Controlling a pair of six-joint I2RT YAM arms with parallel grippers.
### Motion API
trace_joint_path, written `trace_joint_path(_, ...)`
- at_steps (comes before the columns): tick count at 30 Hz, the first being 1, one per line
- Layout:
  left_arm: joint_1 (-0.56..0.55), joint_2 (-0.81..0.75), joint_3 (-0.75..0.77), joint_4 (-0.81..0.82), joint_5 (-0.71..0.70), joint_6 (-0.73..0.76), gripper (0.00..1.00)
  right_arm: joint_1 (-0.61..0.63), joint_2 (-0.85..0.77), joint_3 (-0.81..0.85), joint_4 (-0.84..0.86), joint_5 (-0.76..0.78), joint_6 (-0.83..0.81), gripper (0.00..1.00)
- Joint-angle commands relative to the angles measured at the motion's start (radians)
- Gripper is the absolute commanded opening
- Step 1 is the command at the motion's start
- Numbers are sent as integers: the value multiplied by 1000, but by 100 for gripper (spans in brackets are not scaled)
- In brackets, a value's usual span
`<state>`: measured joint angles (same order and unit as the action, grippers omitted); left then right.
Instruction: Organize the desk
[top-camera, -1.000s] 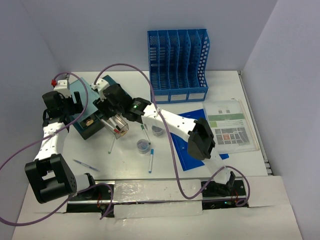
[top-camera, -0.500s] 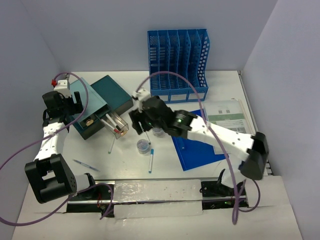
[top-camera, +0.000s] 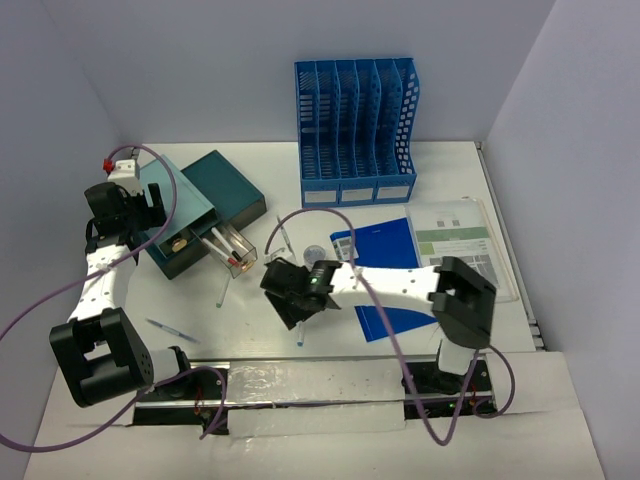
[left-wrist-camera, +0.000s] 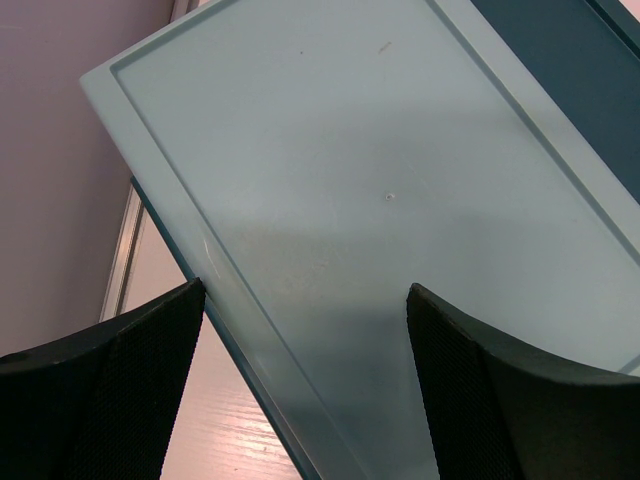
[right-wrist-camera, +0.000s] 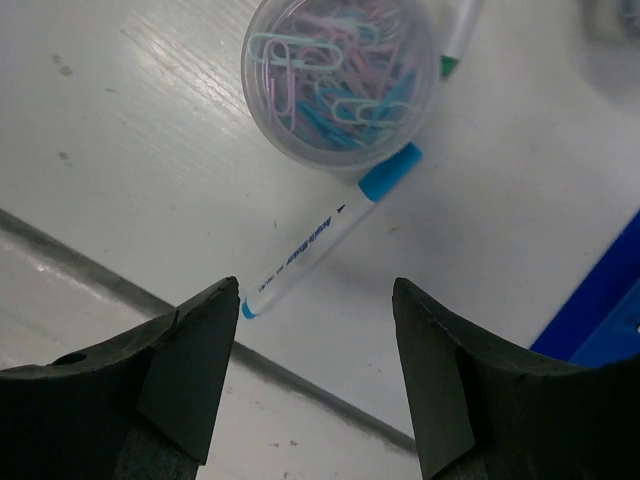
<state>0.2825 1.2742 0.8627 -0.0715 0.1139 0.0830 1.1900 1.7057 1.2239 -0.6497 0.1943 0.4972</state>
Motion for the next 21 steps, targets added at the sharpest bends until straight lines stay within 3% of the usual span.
trace_joint_path(1,0,-22,-1,-19,20,12,88,17,96,83,-105,27,33,70)
trace_joint_path(10,-2,-16,1,-11,30,17,88,17,230,103,-146,10,23,70)
trace_joint_path(18,-2,-24,-1,-11,27,20,88,-19,180,0,-82,-21,23,64)
trace_joint_path(21,-2,-31,-3,-14,28,20,88,-31,179,-51,-96,-39,16,57)
